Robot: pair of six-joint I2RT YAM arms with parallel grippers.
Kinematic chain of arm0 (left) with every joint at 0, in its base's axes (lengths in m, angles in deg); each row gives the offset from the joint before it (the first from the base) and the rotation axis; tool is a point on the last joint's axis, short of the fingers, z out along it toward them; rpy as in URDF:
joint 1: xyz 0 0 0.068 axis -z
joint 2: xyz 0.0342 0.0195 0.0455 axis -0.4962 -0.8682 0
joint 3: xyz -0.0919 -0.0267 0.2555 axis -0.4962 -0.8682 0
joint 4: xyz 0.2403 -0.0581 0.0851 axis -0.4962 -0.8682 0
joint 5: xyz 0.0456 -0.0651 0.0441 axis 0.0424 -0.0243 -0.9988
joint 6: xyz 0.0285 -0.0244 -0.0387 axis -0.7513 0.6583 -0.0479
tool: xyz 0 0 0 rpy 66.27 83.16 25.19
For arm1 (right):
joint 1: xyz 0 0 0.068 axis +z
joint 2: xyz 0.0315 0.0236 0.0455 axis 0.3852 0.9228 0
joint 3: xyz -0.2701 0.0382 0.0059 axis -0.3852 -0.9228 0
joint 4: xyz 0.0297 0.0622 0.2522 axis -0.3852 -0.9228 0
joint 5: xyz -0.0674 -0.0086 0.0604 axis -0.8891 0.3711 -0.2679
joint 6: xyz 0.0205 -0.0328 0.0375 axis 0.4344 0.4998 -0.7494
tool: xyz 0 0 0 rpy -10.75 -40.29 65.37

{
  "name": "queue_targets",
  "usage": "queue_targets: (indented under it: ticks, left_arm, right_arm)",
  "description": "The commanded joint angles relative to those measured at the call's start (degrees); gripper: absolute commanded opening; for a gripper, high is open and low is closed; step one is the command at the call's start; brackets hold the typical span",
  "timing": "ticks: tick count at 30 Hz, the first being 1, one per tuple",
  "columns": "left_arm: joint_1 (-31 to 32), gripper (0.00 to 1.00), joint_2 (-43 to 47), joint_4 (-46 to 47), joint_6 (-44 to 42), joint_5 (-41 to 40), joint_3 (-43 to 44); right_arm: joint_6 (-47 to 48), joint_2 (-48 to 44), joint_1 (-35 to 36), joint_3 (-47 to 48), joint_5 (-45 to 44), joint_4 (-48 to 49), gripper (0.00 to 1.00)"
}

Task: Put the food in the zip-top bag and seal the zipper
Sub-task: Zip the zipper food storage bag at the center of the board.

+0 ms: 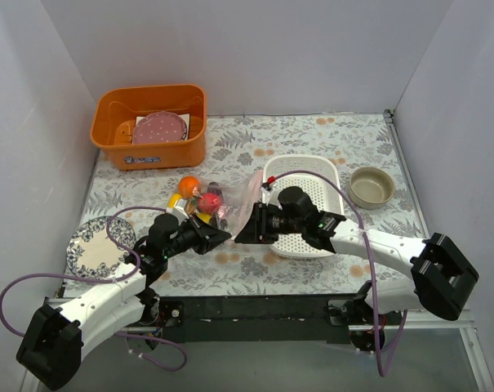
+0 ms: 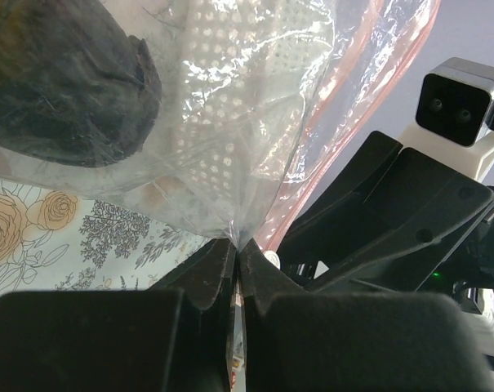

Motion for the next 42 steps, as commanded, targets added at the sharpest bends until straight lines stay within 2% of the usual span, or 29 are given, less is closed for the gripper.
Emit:
queue_targets:
  ticks: [1, 11, 17, 28, 31, 32, 34, 39, 42]
  left_arm:
    - [0.26, 0.00, 0.18, 1.15, 14.15, -1.13, 0.42]
    - [0.26, 0.00, 0.71, 1.85, 14.33, -0.96, -0.11]
    - [0.26, 0.00, 0.71, 2.91, 14.86, -1.05, -0.73]
    - [0.26, 0.00, 0.36, 3.17, 14.51, -0.78, -0.73]
    - [0.26, 0.00, 0.27, 3.26, 14.24, -0.69, -0.64]
    - [0.26, 0.00, 0.27, 3.26, 14.24, -0.69, -0.64]
    - [0.26, 0.00, 0.27, 3.26, 14.24, -0.61, -0.55]
    - [0.26, 0.00, 0.18, 3.26, 14.07, -0.43, -0.73]
    - [0.26, 0.00, 0.01, 3.17, 14.07, -0.34, -0.73]
  right_arm:
    - [-1.31, 1.13, 0.55, 1.88, 1.92, 4.72, 0.45]
    - [-3.07, 2.80, 0.55, 1.53, 1.39, 8.42, 0.45]
    - [-4.39, 3.68, 0.55, 1.53, 0.69, 7.72, 0.35]
    - [-4.92, 4.55, 0.55, 1.62, 0.33, 7.36, 0.38]
    - [-5.18, 5.26, 0.55, 1.70, 0.78, 7.98, 0.35]
    - [-5.09, 5.35, 0.55, 1.62, 0.86, 8.06, 0.29]
    - [-5.09, 5.52, 0.63, 1.62, 0.87, 8.50, 0.26]
    - [-5.01, 5.26, 0.55, 1.44, 1.22, 9.65, 0.26]
    - [-4.92, 4.82, 0.55, 1.18, 0.69, 10.09, 0.30]
